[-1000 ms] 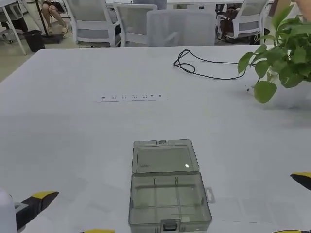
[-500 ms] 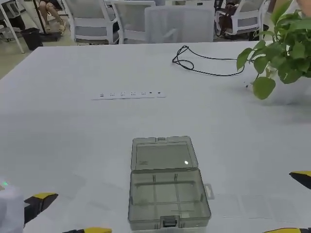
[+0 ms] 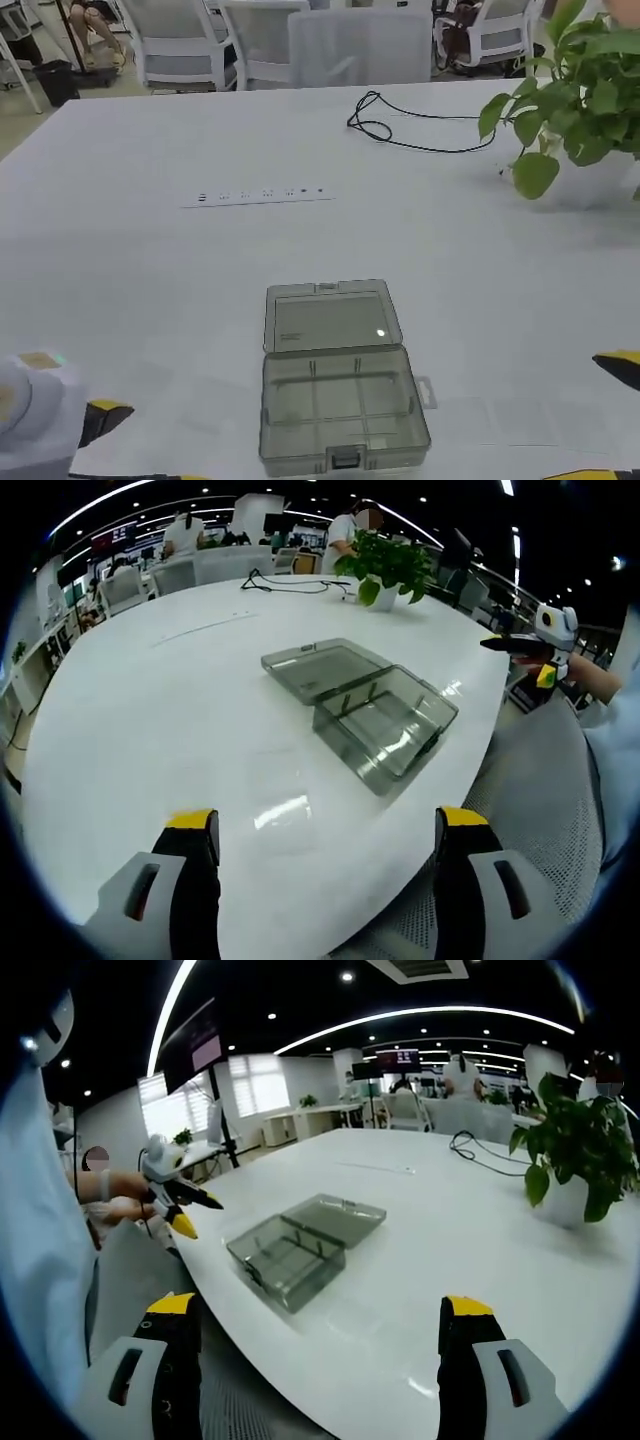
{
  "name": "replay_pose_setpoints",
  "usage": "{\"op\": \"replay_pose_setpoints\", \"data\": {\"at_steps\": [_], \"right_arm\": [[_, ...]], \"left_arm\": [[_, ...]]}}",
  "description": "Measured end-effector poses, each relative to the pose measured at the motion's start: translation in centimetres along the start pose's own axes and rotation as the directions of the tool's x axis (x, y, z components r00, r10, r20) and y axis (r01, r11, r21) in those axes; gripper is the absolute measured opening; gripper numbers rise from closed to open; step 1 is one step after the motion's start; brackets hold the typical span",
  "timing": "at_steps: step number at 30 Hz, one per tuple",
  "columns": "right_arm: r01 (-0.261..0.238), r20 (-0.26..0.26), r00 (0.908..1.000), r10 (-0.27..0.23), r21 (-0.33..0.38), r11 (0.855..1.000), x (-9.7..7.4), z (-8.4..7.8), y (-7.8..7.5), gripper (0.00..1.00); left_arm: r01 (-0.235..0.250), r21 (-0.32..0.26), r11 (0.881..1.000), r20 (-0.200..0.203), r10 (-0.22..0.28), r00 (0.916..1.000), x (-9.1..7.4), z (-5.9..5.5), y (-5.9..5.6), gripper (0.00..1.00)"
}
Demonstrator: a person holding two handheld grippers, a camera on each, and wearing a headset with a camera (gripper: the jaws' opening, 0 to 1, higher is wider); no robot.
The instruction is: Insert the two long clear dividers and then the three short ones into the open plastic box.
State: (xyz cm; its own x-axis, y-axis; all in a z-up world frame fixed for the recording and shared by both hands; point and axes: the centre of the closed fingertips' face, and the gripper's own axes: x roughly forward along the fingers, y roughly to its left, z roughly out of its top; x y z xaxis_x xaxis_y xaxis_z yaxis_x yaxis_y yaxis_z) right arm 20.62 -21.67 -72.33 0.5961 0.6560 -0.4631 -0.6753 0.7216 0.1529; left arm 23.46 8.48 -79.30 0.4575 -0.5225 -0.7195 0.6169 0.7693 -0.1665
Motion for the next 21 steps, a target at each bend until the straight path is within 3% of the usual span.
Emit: {"op": "replay_pose_setpoints", "data": {"at_steps": [5,15,21], "right_arm": [[0.004,-0.003,1.0,-0.004,0.005,1.0,-0.2,-0.2,-0.2,1.0],[0.006,0.0,1.0,-0.006,0.008,1.0,-0.3,-0.1,-0.2,1.0],[0.008,-0.004,1.0,-0.008,0.014,1.0,-0.3,-0.3,-0.2,1.0]], "left_arm": [[0.001,0.012,1.0,-0.062,0.0,0.9981,0.5,-0.2,0.6,0.82],[-0.009,0.005,1.0,-0.113,0.009,0.9936,2.3,-0.6,1.2,0.69],[-0.058,-0.021,0.998,-0.133,0.055,0.9896,3.5,-1.3,2.2,0.64]]}}
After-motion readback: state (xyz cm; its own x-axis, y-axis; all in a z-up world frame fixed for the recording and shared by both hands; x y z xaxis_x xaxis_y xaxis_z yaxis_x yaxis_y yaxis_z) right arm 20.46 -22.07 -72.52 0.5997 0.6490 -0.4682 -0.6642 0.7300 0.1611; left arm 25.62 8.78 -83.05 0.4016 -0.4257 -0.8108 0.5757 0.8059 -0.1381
